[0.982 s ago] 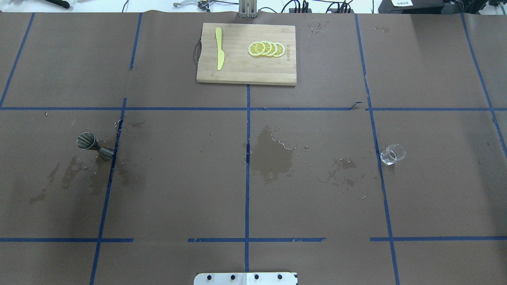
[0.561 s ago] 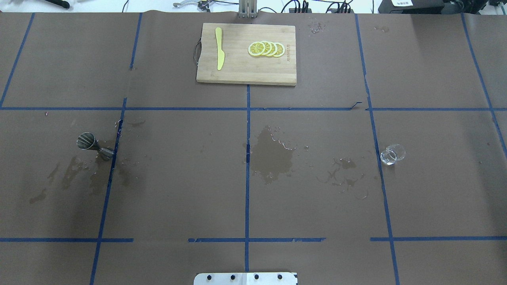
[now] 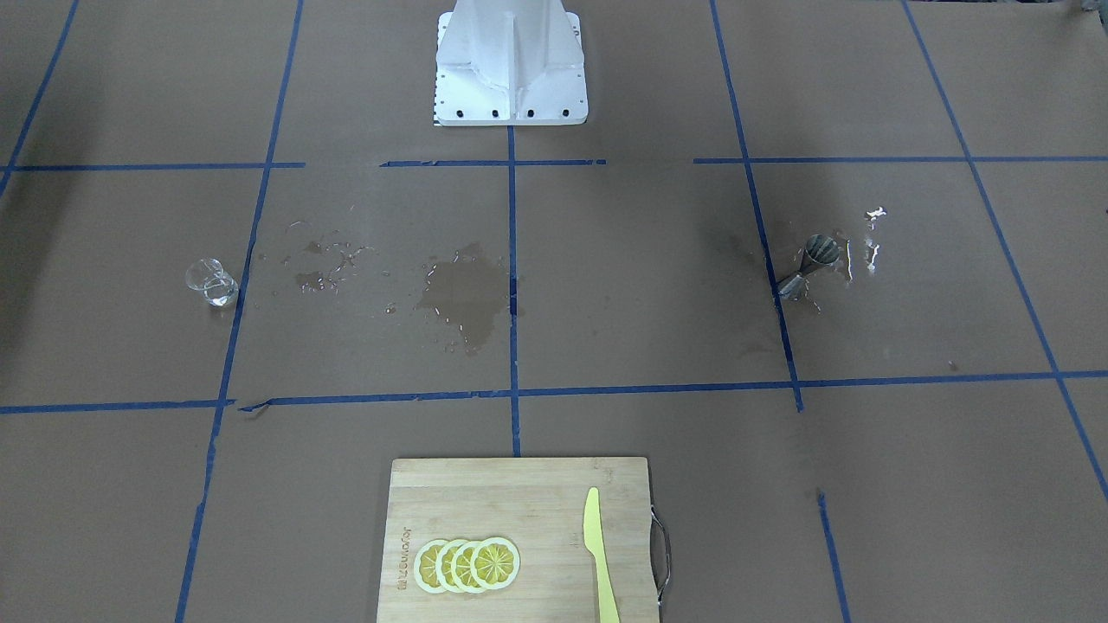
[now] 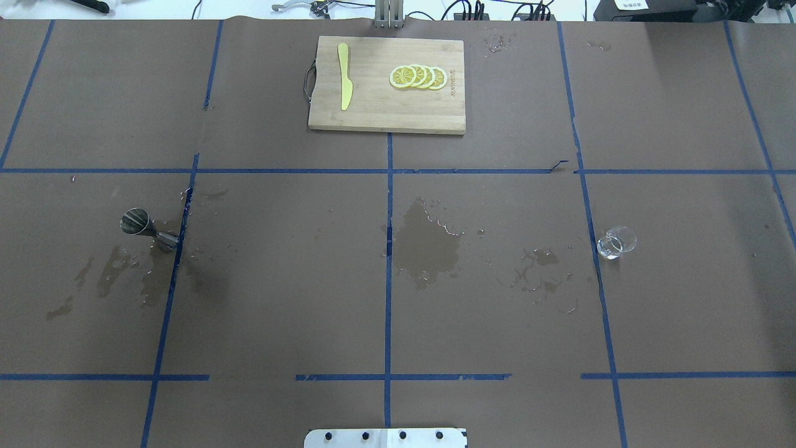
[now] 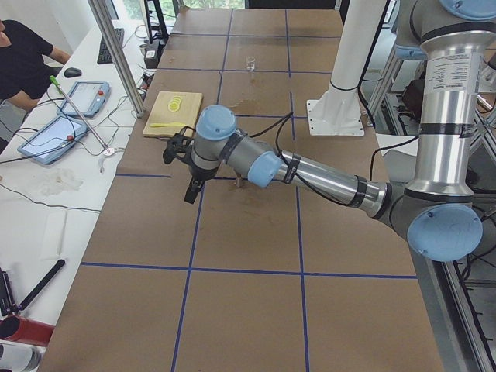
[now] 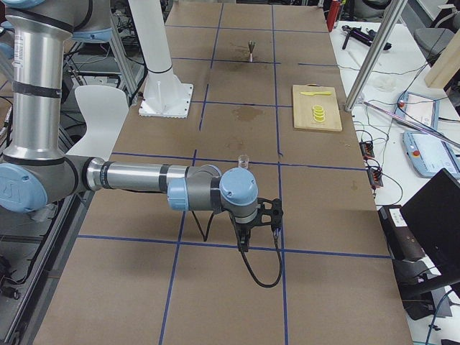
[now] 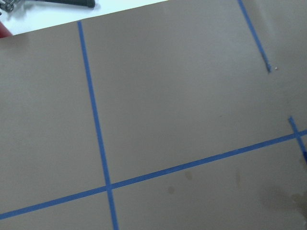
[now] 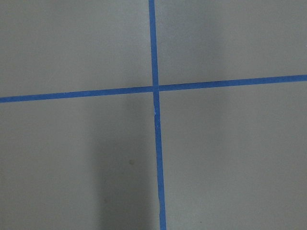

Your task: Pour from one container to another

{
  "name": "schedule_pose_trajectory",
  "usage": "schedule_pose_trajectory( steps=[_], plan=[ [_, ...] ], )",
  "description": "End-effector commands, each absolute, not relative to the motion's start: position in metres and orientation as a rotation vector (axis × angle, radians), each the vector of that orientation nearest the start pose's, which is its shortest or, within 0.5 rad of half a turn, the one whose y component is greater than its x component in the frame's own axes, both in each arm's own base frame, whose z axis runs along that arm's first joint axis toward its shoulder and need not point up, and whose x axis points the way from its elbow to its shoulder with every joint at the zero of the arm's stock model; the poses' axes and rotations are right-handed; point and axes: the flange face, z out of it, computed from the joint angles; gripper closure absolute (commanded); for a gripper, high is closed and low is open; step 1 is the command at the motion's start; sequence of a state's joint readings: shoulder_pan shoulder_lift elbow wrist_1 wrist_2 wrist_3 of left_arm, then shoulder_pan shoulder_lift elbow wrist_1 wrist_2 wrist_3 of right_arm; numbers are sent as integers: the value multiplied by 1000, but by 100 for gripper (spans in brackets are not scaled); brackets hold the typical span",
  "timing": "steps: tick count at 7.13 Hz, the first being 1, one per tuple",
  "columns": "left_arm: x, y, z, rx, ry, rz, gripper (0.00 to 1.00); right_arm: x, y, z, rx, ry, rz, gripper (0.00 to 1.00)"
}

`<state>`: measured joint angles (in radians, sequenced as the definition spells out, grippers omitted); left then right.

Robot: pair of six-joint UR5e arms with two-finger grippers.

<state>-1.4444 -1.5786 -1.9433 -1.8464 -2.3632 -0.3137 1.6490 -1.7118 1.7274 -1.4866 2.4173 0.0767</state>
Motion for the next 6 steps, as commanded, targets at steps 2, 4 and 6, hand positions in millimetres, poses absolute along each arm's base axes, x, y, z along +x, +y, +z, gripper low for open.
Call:
schedule_pose_trajectory(
  steps=[2, 4, 6],
  plan=[
    [117, -436, 325, 464, 904, -81, 0, 93, -448, 615, 127, -861, 88, 0],
    [175, -400, 298, 485, 901, -198, 0, 93, -450, 609, 139, -859, 81, 0],
    [232, -361, 313, 527, 814, -299, 0, 89, -450, 608, 138, -861, 74, 0]
  ],
)
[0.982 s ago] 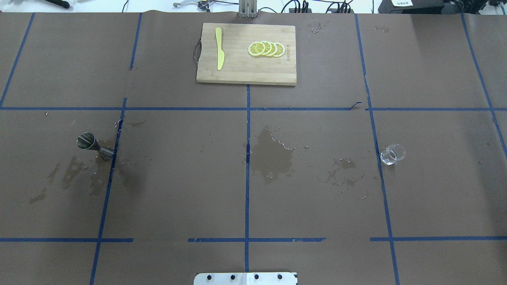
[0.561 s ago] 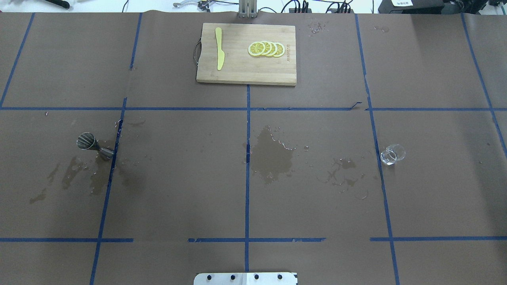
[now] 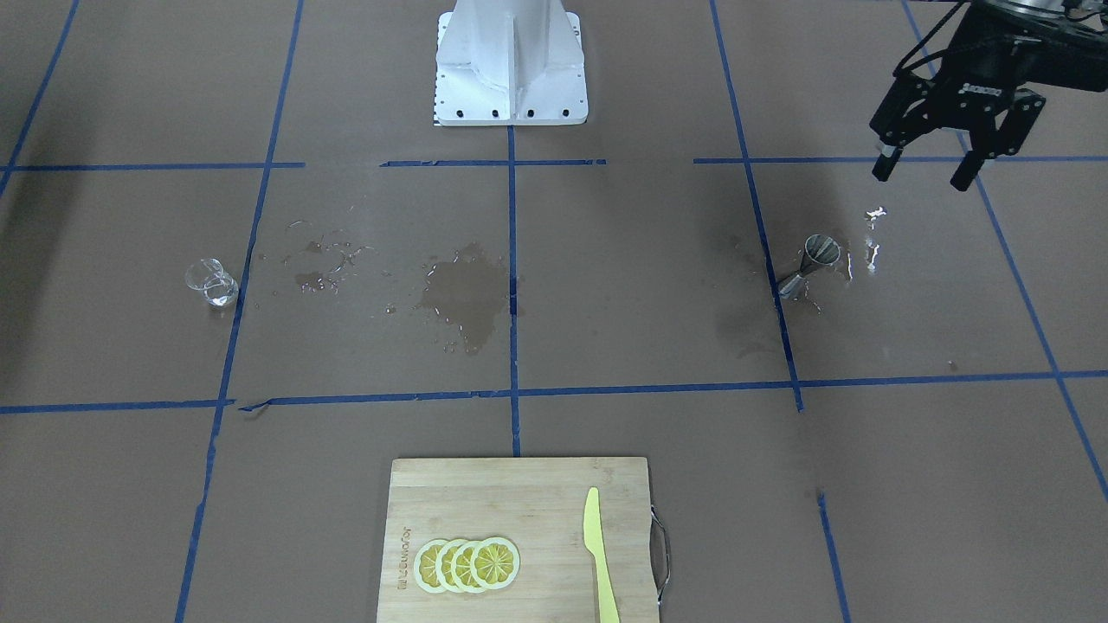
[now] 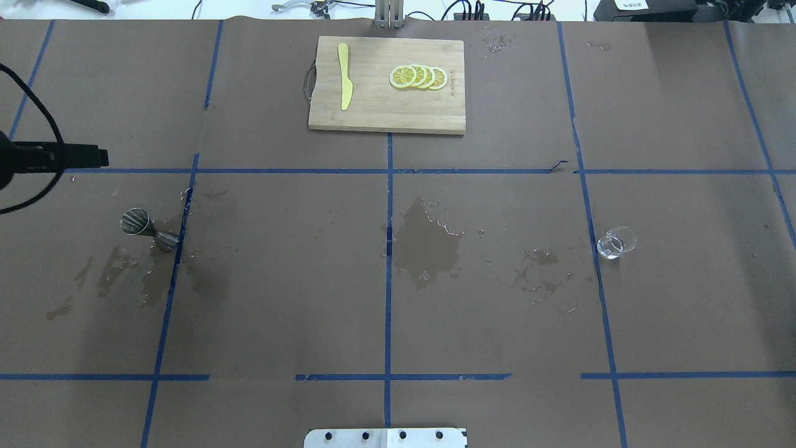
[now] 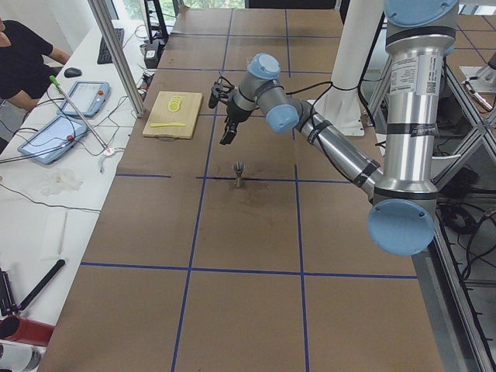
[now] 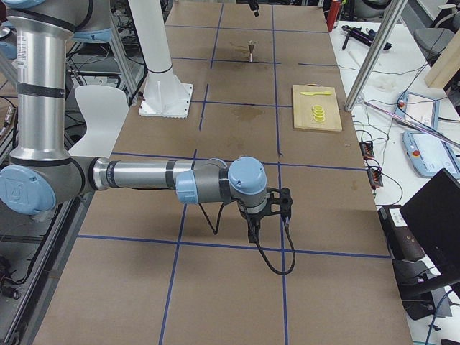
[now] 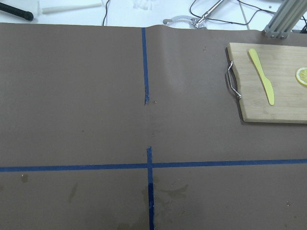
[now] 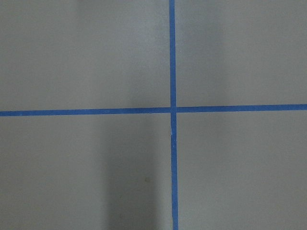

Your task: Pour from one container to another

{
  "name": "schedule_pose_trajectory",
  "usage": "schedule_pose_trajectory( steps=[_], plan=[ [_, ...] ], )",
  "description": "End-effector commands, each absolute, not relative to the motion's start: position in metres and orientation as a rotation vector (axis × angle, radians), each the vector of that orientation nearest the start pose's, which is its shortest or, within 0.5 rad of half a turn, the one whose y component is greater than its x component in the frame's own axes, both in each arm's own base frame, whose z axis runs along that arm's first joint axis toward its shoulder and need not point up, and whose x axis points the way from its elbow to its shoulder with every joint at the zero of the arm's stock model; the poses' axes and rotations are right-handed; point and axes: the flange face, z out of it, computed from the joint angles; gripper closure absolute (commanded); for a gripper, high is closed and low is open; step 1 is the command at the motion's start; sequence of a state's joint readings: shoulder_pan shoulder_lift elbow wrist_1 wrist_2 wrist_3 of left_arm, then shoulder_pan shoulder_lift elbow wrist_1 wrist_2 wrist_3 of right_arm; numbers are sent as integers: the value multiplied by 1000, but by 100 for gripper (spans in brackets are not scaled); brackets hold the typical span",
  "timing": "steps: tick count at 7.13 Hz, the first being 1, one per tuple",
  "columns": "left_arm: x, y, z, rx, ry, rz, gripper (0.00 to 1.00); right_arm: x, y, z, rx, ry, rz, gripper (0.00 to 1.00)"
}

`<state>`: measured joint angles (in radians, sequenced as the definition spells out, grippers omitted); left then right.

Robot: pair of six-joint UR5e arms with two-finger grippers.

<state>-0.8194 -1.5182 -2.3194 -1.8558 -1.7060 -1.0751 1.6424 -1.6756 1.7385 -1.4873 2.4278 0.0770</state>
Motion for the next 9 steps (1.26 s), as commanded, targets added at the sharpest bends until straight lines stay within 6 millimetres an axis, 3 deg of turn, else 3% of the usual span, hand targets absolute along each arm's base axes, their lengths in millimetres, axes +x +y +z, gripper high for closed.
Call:
schedule_pose_trajectory(
  steps=[1, 2, 4, 7, 9],
  plan=[
    [260, -338, 330, 535, 774, -339, 0, 89, -448, 612, 129, -860, 79, 0],
    [278, -312, 352, 548, 725, -373, 0, 89, -445, 614, 120, -861, 90, 0],
    [323, -272, 374, 585, 725, -478, 0, 88, -447, 607, 122, -870, 106, 0],
    [359, -277, 439, 758, 621, -610, 0, 87, -450, 586, 142, -891, 123, 0],
    [398, -288, 445, 833, 607, -626, 0, 87, -450, 576, 148, -894, 141, 0]
  ],
)
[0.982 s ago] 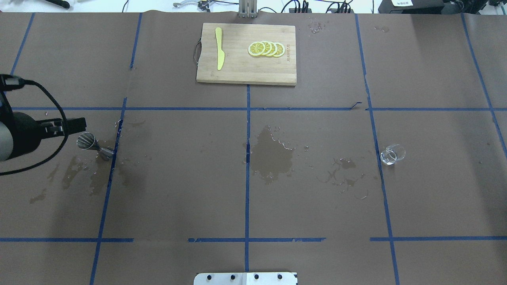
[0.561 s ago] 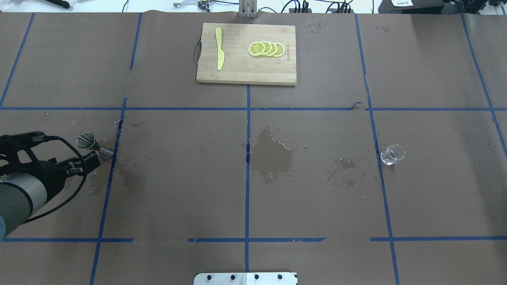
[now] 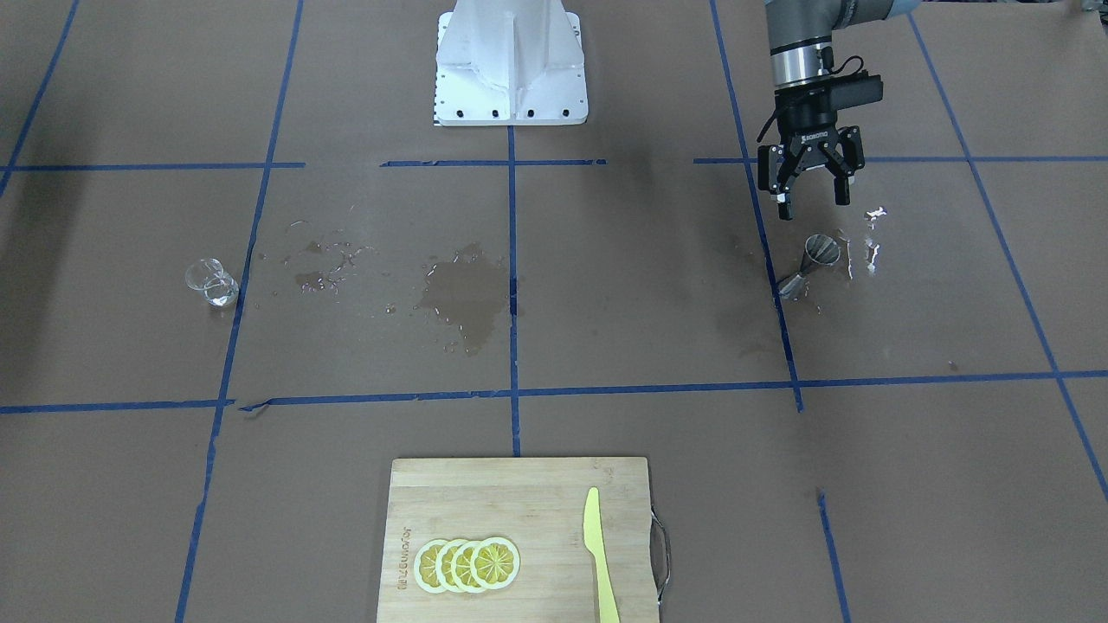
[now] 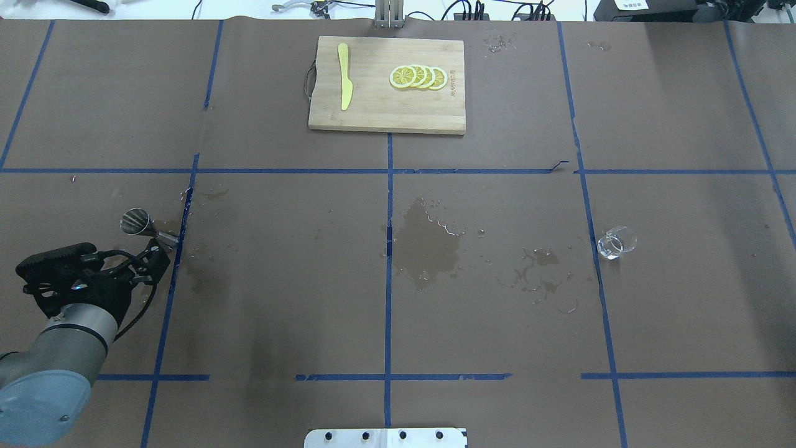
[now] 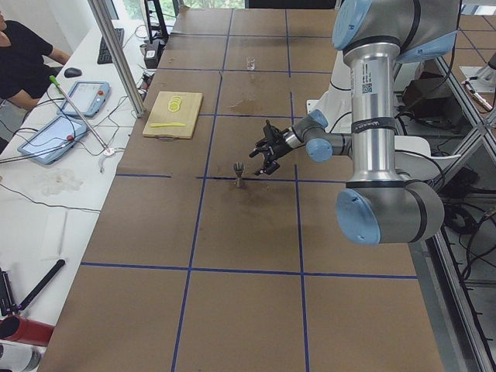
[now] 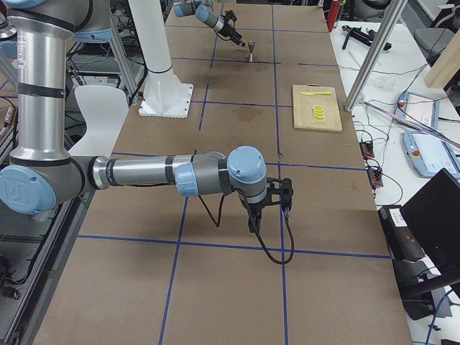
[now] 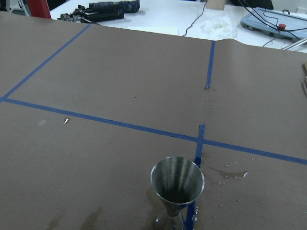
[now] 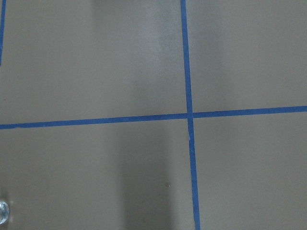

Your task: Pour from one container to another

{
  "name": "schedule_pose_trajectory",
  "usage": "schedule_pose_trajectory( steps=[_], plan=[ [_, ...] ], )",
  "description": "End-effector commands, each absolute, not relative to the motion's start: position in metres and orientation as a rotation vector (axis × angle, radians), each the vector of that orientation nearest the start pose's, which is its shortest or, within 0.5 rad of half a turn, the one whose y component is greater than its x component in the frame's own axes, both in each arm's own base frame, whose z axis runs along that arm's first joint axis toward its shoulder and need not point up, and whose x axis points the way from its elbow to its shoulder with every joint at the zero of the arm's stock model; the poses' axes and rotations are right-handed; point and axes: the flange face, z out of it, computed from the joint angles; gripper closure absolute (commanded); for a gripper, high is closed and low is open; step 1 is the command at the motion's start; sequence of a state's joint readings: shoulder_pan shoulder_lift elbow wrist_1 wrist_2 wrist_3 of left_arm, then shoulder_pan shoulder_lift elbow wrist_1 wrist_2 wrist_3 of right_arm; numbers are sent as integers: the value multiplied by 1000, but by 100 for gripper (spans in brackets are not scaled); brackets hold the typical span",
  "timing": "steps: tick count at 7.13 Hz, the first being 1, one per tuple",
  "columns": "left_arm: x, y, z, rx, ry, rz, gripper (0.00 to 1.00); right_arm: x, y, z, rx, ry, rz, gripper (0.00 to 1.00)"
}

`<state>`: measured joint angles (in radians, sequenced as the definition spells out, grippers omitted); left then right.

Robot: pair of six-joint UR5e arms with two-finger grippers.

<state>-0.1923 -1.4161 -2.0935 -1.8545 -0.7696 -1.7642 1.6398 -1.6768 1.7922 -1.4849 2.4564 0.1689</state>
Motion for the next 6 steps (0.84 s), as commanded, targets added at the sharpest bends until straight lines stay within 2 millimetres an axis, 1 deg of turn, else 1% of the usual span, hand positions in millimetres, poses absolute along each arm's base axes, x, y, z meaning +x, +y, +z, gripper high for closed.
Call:
schedule_pose_trajectory(
  steps=[1, 3, 5, 6],
  plan=[
    [412, -292, 452, 865, 591, -628, 0, 87, -450, 576, 148, -894, 141, 0],
    [434, -300, 465, 926, 556, -629, 0, 87, -450, 576, 147, -895, 141, 0],
    [446, -302, 478, 929, 531, -617, 0, 86, -450, 576, 145, -900, 141, 0],
    [448, -303, 485, 930, 518, -613, 1, 86, -450, 575, 146, -900, 140, 0]
  ],
)
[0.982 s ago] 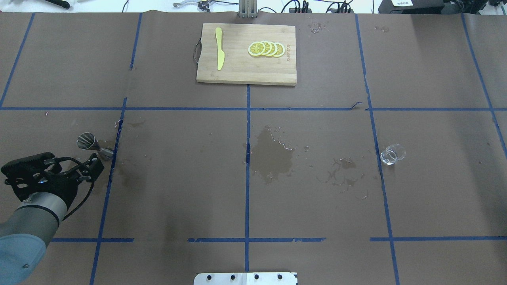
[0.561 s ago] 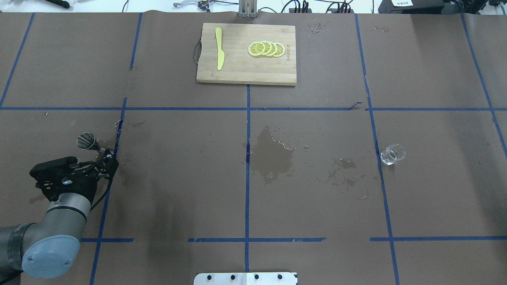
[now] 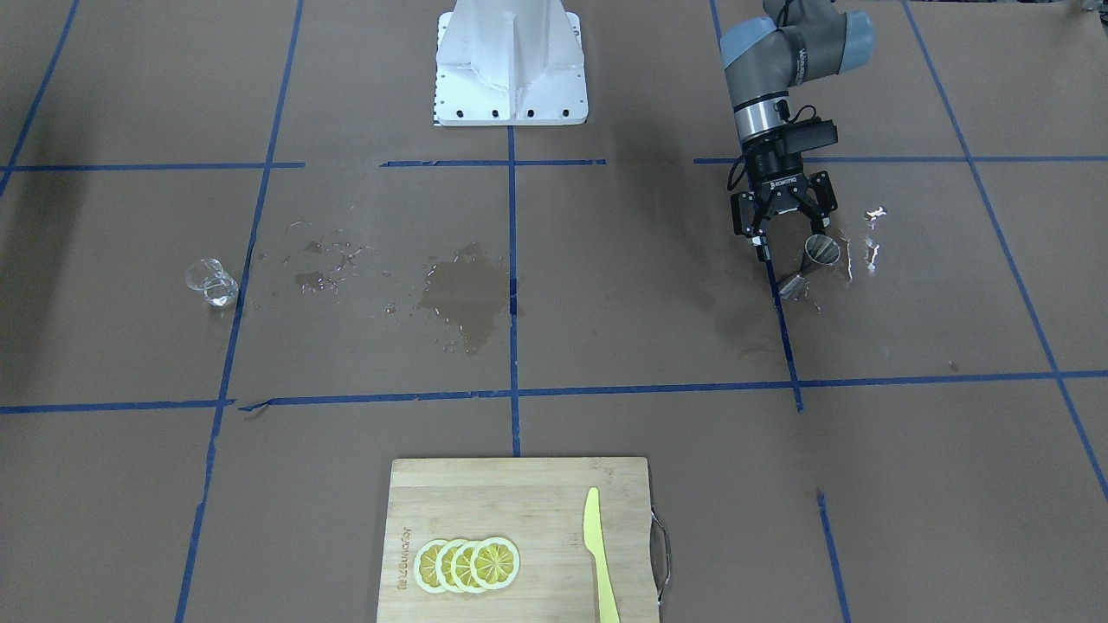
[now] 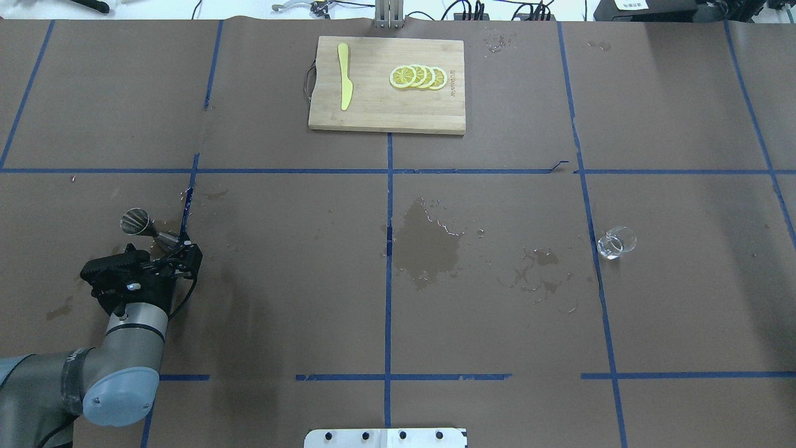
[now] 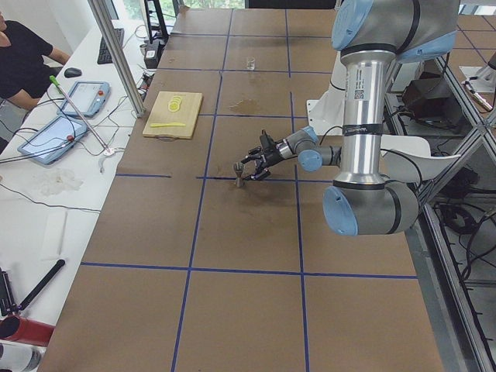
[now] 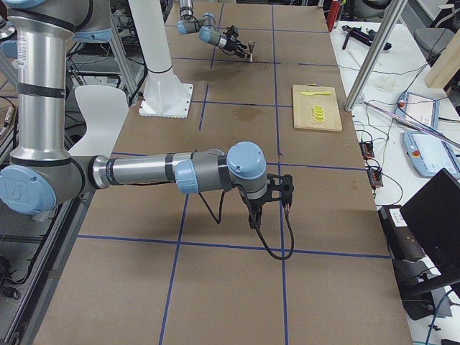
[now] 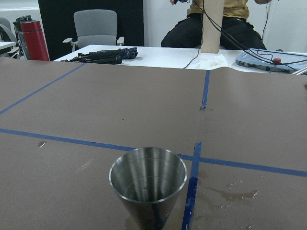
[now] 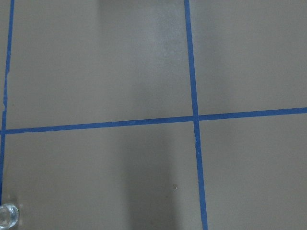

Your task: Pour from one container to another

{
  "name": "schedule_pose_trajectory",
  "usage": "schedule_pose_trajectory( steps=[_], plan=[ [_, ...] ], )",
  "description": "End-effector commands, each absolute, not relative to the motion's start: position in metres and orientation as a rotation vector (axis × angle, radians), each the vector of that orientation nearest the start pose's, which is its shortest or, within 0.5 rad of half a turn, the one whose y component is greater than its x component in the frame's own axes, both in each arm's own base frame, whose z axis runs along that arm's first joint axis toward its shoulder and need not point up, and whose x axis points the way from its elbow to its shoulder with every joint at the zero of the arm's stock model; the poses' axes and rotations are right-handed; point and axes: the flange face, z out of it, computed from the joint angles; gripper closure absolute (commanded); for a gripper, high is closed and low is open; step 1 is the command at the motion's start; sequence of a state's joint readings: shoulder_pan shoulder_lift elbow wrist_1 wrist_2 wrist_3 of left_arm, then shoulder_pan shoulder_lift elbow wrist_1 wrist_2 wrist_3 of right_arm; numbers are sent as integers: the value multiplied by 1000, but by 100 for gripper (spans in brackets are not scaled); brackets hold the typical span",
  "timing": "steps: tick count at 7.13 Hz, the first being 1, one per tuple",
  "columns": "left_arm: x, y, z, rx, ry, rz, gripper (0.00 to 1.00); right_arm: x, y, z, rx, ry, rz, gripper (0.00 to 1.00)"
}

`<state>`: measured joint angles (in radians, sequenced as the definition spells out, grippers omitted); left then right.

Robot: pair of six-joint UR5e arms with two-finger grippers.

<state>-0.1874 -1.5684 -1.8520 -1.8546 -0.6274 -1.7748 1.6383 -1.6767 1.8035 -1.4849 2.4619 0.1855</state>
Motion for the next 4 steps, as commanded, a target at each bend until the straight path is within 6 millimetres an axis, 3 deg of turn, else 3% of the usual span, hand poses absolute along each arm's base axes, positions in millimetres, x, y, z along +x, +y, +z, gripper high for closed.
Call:
schedule_pose_trajectory(
  steps=[1, 4],
  plan=[
    [448, -304, 486, 931, 513, -611, 2, 86, -450, 576, 145, -900, 141, 0],
    [439, -319, 490, 943, 489, -631, 7, 85, -450, 576, 143, -899, 140, 0]
  ],
)
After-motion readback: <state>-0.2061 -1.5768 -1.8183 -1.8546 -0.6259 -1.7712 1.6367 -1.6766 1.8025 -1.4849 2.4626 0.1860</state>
